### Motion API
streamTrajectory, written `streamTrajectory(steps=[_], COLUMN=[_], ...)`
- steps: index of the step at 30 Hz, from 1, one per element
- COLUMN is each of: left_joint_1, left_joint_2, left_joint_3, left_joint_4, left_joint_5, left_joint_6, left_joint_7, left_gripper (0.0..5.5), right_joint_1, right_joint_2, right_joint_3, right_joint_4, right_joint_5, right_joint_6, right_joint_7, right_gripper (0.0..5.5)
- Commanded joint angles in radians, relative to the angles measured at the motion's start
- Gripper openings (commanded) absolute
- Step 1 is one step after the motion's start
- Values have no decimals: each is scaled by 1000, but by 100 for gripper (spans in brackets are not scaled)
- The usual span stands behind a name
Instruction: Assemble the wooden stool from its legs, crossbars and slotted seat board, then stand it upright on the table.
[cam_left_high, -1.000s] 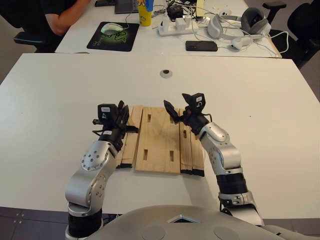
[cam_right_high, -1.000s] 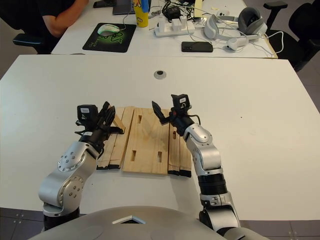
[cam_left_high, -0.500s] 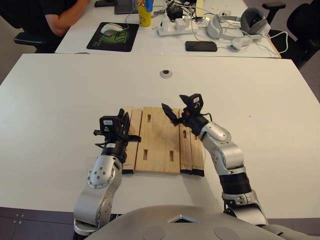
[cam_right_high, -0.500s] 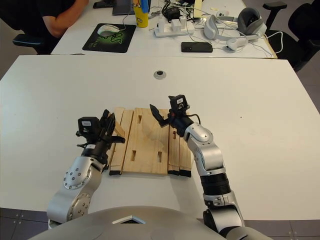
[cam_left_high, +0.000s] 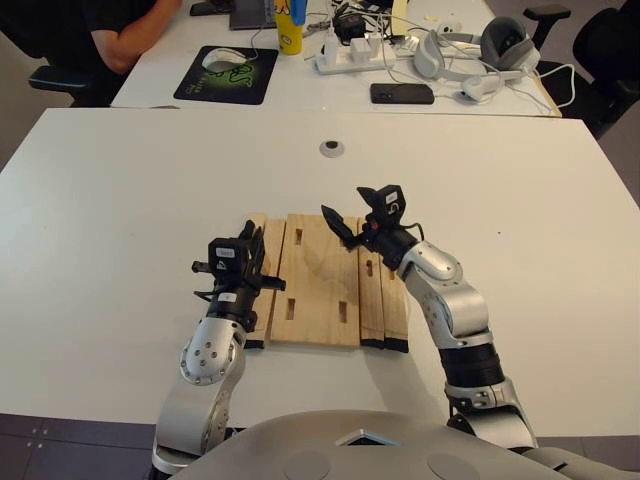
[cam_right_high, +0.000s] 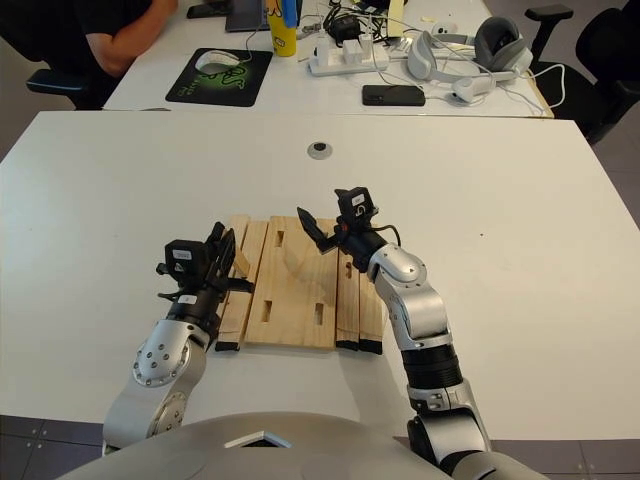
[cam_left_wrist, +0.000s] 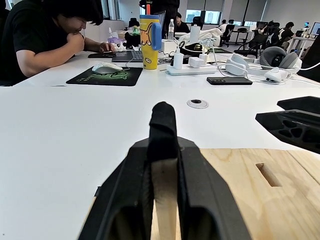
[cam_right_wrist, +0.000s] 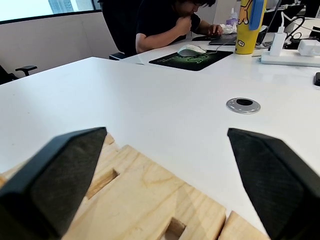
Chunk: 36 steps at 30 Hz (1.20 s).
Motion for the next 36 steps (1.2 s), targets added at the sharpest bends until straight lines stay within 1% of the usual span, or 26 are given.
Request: streamTrajectory(steps=[1, 10, 11, 12, 15, 26, 31, 36], left_joint_1=[21, -30, -32, -32, -42, -52, -132, -245], left_joint_2=[9, 17, 17, 16, 14, 10, 43, 95], left_joint_3=[15, 14, 15, 17, 26, 41, 79, 111], left_joint_4=[74, 67, 66, 65, 65, 56, -3, -68], left_joint_5=[5, -14, -14, -13, -18, -30, -62, -87], left_joint_6=[82, 80, 78, 76, 71, 18, 37, 119], left_joint_7=[-14, -78, -82, -84, -99, -129, -178, -226], left_gripper=[43, 43, 80, 85, 135, 290, 290, 290], right_joint_1=[9, 31, 33, 35, 41, 52, 87, 126], right_joint_2=[1, 16, 17, 18, 20, 22, 31, 55], right_joint_3=[3, 2, 3, 4, 2, 4, -6, -14], right_joint_4=[-19, -11, -11, -11, -7, 21, 68, 122], right_joint_5=[0, -4, -4, -4, -5, -7, -21, -33], right_joint_6=[8, -12, -14, -15, -20, -38, -85, -160], right_joint_7=[-8, -30, -30, -29, -31, -24, -45, -80], right_gripper=[448, 448, 448, 448, 448, 448, 448, 448])
